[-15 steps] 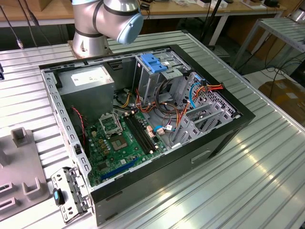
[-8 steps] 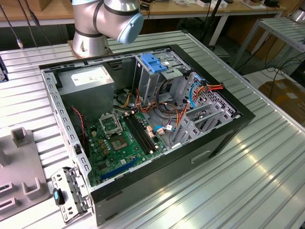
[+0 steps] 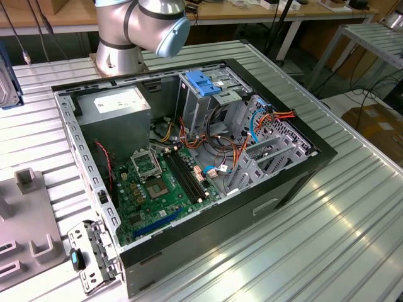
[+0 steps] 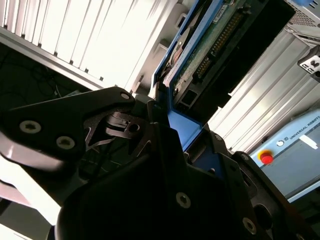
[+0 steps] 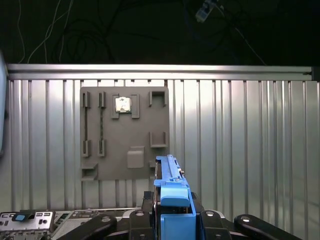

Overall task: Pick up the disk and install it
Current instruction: 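Pick up the disk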

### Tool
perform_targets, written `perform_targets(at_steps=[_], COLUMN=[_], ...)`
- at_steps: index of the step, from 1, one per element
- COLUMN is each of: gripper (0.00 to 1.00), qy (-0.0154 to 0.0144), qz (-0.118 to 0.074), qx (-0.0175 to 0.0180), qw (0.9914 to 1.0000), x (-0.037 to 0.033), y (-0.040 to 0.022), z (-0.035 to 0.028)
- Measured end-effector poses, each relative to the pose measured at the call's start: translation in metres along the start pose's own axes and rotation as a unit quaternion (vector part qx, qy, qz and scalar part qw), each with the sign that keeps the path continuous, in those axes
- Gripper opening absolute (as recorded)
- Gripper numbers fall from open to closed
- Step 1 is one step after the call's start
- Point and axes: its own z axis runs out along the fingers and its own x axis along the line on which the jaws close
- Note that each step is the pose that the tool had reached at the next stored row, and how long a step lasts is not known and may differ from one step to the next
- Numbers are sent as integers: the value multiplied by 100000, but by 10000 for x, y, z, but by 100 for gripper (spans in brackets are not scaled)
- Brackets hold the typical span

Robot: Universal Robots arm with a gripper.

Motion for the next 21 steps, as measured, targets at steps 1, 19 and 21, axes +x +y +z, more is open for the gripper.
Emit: perform_targets(at_steps=[1, 19, 21], gripper=[37, 37, 37], qy=[-2, -3, 0], qz=[2, 3, 5], qx=[3, 2, -1], qw=[100000, 100000, 100000], x=[2, 23, 25], y=[-19, -236, -258], z=[0, -5, -6])
